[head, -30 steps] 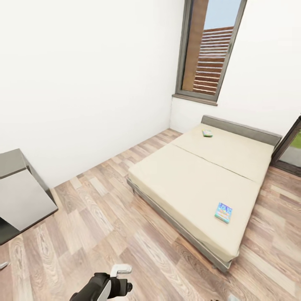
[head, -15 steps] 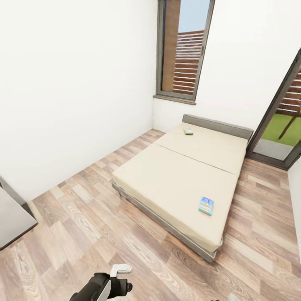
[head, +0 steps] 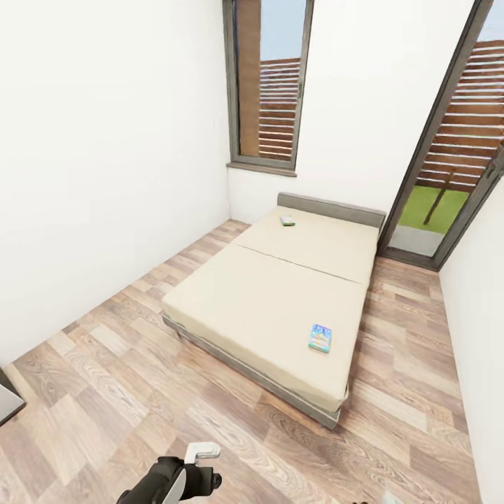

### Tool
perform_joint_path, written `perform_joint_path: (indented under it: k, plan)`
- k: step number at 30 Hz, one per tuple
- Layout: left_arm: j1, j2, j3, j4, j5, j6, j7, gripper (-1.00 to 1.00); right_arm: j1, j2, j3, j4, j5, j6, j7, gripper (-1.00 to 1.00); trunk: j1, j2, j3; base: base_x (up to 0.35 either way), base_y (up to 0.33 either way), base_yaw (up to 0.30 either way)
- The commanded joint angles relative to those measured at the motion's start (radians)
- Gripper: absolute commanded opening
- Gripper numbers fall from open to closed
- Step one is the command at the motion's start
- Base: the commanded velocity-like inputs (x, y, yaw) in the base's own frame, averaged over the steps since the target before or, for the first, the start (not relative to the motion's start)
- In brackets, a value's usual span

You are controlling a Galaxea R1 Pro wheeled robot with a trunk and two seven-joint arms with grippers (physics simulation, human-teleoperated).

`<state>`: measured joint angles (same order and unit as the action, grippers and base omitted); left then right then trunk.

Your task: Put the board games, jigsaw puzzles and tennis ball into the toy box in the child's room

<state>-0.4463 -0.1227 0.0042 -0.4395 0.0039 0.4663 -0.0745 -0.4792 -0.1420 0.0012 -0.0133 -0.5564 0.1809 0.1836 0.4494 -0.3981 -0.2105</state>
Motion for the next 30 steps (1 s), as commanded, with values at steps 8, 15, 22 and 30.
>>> perform_joint_path:
  k: [8, 15, 22, 30]
  plan:
    - [0.0, 0.001, 0.002, -0.002, 0.0, 0.006, -0.002, 1.0, -0.001, 0.0, 0.0, -0.001, -0.004, 0.005, 0.002, 1.0, 0.001, -0.002, 0.006, 0.0, 0.0, -0.263]
    - [0.0, 0.001, 0.002, -0.002, 0.0, 0.006, -0.002, 1.0, -0.001, -0.002, 0.0, -0.001, -0.004, 0.005, 0.002, 1.0, 0.001, -0.002, 0.012, 0.0, 0.013, -0.262]
    - [0.0, 0.001, 0.003, -0.002, 0.0, 0.006, -0.002, 1.0, -0.001, -0.002, 0.0, -0.001, -0.004, 0.005, 0.002, 1.0, 0.001, -0.002, 0.018, 0.0, 0.065, -0.262]
    - [0.0, 0.002, 0.004, -0.002, -0.001, 0.006, -0.002, 1.0, -0.001, -0.002, 0.0, -0.001, -0.004, 0.005, 0.002, 1.0, 0.001, -0.002, 0.026, 0.0, 0.029, -0.262]
